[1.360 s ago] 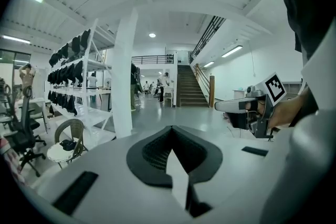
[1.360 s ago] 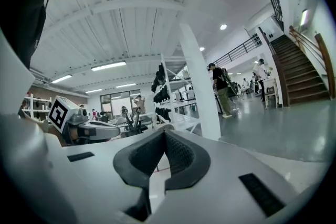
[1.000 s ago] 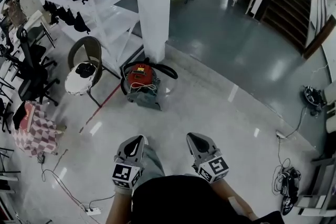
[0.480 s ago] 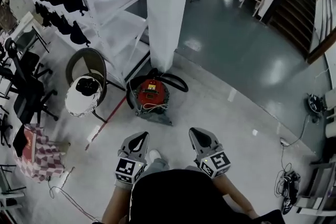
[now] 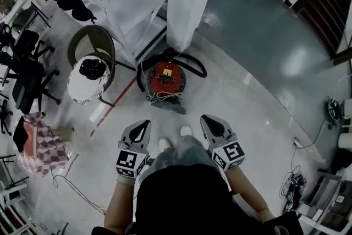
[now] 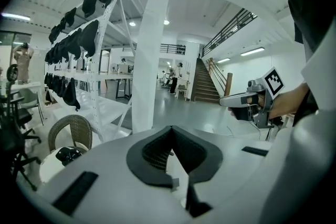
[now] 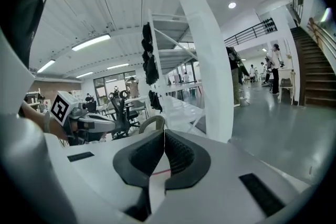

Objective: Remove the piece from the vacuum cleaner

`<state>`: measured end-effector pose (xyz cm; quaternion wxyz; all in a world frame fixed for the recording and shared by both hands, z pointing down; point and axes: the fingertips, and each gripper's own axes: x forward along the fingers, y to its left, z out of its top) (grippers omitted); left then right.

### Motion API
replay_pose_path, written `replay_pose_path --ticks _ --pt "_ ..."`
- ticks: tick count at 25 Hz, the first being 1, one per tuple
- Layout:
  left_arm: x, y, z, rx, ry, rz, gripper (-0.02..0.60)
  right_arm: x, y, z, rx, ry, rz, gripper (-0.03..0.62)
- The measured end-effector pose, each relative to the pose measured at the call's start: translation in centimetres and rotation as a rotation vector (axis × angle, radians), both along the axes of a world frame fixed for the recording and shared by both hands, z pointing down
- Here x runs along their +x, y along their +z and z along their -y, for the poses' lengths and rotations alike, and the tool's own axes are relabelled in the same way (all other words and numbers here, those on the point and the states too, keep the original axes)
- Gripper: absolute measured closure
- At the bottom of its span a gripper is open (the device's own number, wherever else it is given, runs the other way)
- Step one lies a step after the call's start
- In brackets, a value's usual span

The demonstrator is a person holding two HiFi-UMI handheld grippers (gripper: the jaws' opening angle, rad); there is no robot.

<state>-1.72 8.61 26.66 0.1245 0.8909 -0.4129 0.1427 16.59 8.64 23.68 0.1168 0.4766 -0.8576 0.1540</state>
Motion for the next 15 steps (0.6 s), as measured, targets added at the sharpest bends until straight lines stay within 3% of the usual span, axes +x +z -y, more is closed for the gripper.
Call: replay_pose_path --ticks 7,15 --pt "0.5 3.0 3.7 -0.024 -0.061 0.056 0.565 -0.5 4.5 4.4 -0.103 -0.119 -0.019 0.565" --pt "1.7 8.2 8.1 -0.138 -0.140 0.066 0.561 -1.2 11.4 9.1 -0.204 -0.241 -0.027 0.565"
